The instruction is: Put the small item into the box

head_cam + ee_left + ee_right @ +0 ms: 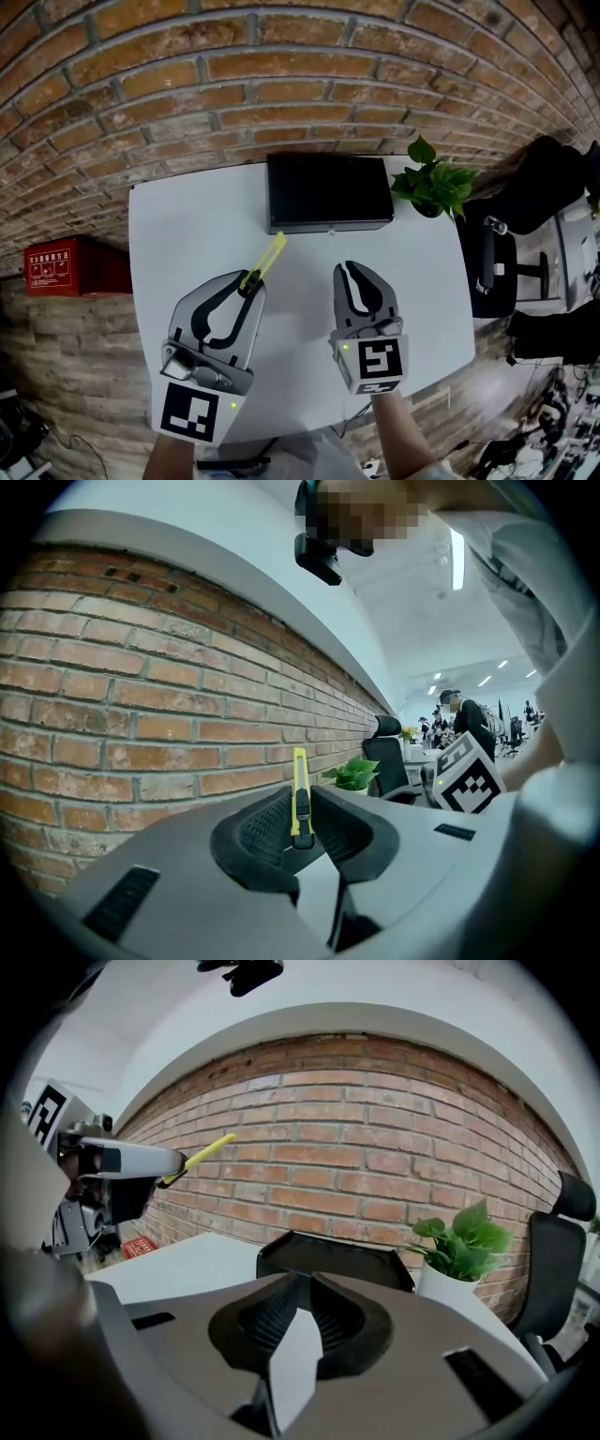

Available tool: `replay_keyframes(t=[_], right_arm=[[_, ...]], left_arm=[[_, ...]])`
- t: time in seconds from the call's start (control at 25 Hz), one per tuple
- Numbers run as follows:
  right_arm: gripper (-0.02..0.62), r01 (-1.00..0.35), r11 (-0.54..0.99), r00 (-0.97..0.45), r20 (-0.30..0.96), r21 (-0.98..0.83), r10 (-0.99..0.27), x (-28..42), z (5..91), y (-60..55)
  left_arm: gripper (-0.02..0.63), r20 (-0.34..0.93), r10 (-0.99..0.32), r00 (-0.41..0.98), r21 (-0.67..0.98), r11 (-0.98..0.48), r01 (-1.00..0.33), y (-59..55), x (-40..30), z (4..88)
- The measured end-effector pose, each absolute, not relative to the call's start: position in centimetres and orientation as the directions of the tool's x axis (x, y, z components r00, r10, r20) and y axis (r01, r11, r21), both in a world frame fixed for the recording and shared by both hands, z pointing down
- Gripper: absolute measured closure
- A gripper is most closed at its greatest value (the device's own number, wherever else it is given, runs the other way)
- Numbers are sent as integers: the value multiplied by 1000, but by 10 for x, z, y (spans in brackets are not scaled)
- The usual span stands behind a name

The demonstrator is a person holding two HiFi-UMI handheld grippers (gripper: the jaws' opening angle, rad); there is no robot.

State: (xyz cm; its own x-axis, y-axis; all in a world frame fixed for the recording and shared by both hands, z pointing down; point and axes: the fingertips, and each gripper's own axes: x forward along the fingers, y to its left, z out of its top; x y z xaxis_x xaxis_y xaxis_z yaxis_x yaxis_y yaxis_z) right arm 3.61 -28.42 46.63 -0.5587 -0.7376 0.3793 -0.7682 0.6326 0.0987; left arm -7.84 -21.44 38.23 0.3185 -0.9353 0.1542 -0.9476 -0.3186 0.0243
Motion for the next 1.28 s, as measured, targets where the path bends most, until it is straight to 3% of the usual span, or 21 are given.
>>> replay_keyframes(t=[0.56,0.72,1.28], right_arm=[[534,-784,613,-489,508,101,-709,30,541,-340],[476,-782,616,-492,519,89,-699,22,553,-354],[503,-805,588,-464,536,76,-705,27,562,-356]], left_arm=[[531,205,-935,290,12,-294,-956,-240,-77,417],[531,210,-938,277,15,-280,-960,-243,-79,421],[531,215,-940,263,23,-264,-964,-246,-84,425]])
